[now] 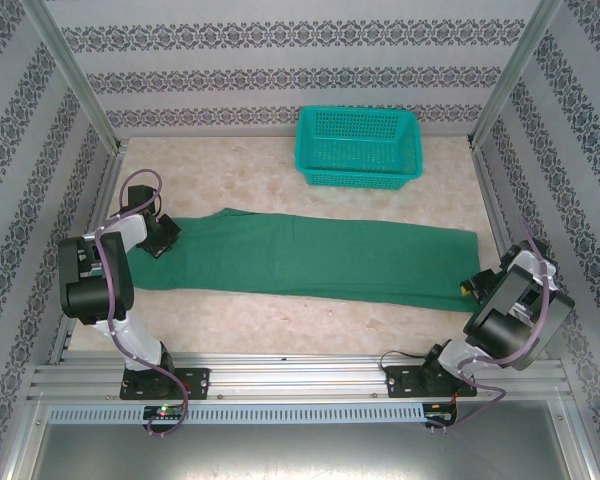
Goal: Roll up the long pants
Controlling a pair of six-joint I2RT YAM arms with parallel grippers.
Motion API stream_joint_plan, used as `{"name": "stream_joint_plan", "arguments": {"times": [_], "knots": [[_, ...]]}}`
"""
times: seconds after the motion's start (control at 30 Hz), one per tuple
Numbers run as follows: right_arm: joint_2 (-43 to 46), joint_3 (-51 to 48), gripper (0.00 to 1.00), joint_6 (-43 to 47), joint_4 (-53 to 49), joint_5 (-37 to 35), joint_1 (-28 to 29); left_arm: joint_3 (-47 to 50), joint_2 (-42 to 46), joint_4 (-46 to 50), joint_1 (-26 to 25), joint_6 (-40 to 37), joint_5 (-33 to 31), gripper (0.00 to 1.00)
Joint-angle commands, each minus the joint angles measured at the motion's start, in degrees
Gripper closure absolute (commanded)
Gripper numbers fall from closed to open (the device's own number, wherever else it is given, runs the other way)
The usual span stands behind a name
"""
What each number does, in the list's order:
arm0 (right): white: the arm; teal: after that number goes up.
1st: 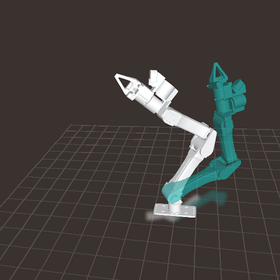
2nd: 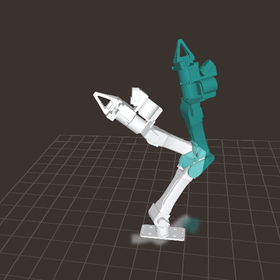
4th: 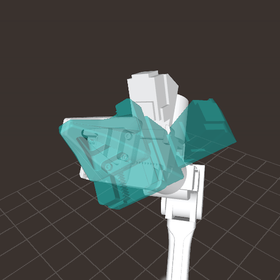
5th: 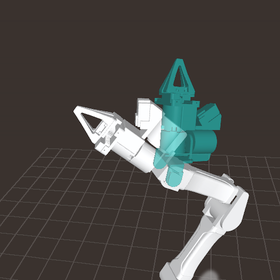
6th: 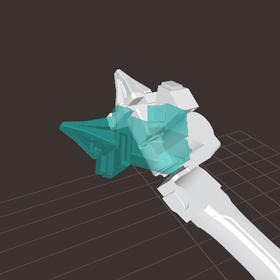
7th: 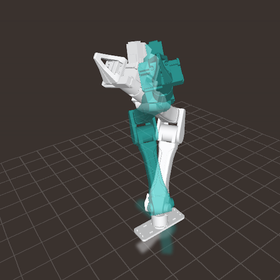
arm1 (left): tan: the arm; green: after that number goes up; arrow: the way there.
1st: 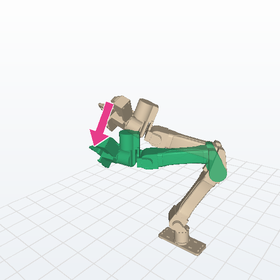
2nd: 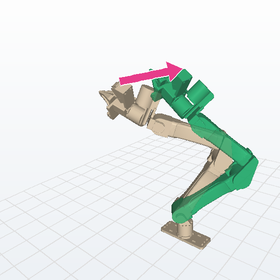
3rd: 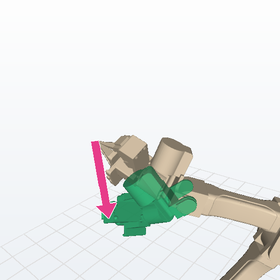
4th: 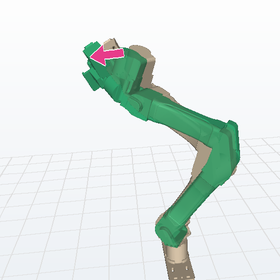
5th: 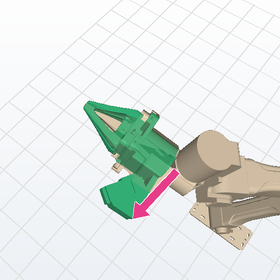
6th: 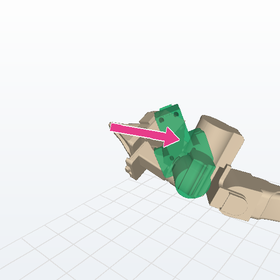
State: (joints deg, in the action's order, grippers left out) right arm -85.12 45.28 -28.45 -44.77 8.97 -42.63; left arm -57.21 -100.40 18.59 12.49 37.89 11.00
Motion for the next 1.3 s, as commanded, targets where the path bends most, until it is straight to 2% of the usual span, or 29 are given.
{"name": "stream_joint_plan", "arguments": {"times": [0.0,0.1,0.17,0.2,0.27,0.3,0.43,0.57,0.73,0.87,0.9,0.93,1.0,1.07,1.1,1.13,1.17,1.27], "knots": [[-2.0,1.3,0.45,0.5,0.8,-1.0,-0.3,-1.0,-3.1,-2.1,0.4,-0.5,0.9,1.0],[-4.0,1.6,0.46,0.3,2.0,0.0,-0.3,-2.0,-4.6,-2.3,0.4,-0.6,2.3,1.0],[-4.9,1.6,0.54,-0.2,3.5,0.3,-0.3,-2.1,-5.0,-2.9,0.4,-0.4,2.8,1.0],[-5.6,1.6,0.63,-0.2,4.4,0.7,-0.4,-2.2,-5.4,-3.0,0.4,-0.4,3.0,1.0],[-7.1,2.1,0.91,-0.8,5.8,1.2,-0.4,-2.5,-5.9,-3.0,0.4,-0.6,3.3,1.0],[-7.9,2.7,1.0,-0.9,6.5,1.7,-0.4,-2.7,-6.1,-2.9,0.4,-0.7,3.5,1.0],[-6.6,4.7,1.0,-2.4,8.5,2.0,-0.3,-1.8,-4.5,-2.0,0.4,-0.8,2.5,1.0],[-0.3,7.9,1.0,-3.1,7.7,-1.9,-0.4,0.2,0.1,0.2,0.6,-0.3,-1.7,1.0],[6.3,11.6,1.0,-3.5,6.1,-5.9,-0.7,3.9,6.1,2.8,2.1,1.4,-3.4,1.0],[7.3,9.5,1.0,-5.6,9.2,0.7,0.7,7.3,13.8,3.4,2.2,2.2,-4.8,1.0],[7.6,9.0,1.0,-6.3,10.4,2.8,2.2,7.8,15.8,3.4,2.2,2.1,-4.5,1.0],[8.4,8.5,1.0,-7.0,11.0,3.3,4.9,7.9,17.6,3.3,2.2,1.9,-4.1,0.92],[10.4,8.1,1.0,-7.4,12.4,3.3,11.1,8.3,20.1,1.7,2.1,0.9,-1.9,0.64],[12.9,8.5,1.0,-7.9,13.2,1.3,19.9,9.2,21.5,-1.4,2.1,0.2,0.8,0.53],[13.9,9.2,1.0,-8.1,13.3,-0.2,25.2,9.6,21.9,-2.7,2.2,0.1,2.1,0.54],[14.5,10.2,1.0,-8.3,13.2,-1.8,30.7,9.9,21.9,-3.8,2.2,-0.1,3.3,0.66],[14.8,11.0,1.0,-8.6,13.3,-2.8,35.1,9.6,21.8,-3.4,2.2,0.3,3.6,0.98],[13.9,14.2,1.0,-9.3,12.9,-7.1,50.3,8.8,20.6,-2.7,2.2,-0.2,4.7,1.0]]}}
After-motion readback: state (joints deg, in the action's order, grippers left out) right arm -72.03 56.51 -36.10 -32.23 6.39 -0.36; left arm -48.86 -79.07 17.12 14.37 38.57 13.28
